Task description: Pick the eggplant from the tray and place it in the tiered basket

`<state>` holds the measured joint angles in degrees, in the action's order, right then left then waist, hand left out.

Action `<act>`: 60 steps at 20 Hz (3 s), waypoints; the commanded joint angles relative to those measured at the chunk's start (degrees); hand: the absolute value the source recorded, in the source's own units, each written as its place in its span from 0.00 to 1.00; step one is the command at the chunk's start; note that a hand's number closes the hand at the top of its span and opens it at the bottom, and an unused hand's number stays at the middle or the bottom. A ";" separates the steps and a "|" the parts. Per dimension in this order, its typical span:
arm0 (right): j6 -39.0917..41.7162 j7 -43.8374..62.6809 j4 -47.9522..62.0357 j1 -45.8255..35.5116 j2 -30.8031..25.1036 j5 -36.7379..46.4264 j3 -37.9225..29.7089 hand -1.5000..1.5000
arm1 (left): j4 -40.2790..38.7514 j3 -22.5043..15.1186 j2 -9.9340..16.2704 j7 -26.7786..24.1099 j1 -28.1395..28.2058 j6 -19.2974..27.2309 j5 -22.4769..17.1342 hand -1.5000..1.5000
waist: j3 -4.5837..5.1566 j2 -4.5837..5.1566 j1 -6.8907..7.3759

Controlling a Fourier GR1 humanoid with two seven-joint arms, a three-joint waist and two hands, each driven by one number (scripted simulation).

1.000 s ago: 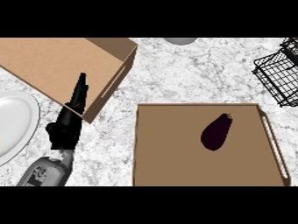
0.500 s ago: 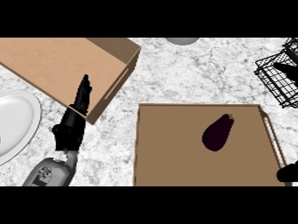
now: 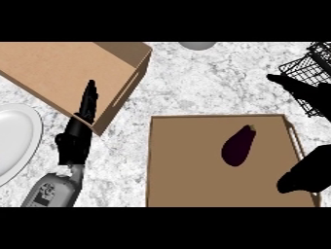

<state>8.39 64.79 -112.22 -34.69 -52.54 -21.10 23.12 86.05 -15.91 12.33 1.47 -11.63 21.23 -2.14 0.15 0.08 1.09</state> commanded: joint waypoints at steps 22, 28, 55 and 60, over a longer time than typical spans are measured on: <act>7.87 1.63 4.30 -1.08 1.23 12.86 11.51 0.00 | 3.64 1.69 -1.25 3.60 1.24 -2.20 2.36 0.50 | -0.12 -0.16 -0.92; 6.76 -0.74 9.70 1.62 1.33 17.19 10.40 0.00 | 1.41 2.76 -2.48 2.12 1.20 -2.25 2.54 0.50 | -0.13 -0.08 -1.20; 14.67 -10.75 18.90 11.74 20.12 31.97 0.25 0.00 | 2.93 7.00 -5.11 -0.26 4.05 -6.55 6.68 0.50 | -0.14 -0.05 -0.85; 17.89 -7.76 16.19 13.41 22.39 33.39 -0.50 0.00 | 3.41 6.98 -6.21 1.68 2.87 -6.59 8.03 0.50 | -0.14 -0.12 -1.04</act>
<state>22.73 53.25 -95.34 -22.14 -32.42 10.48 23.05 89.01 -9.53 6.08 2.67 -8.26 15.19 5.09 0.03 0.00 0.12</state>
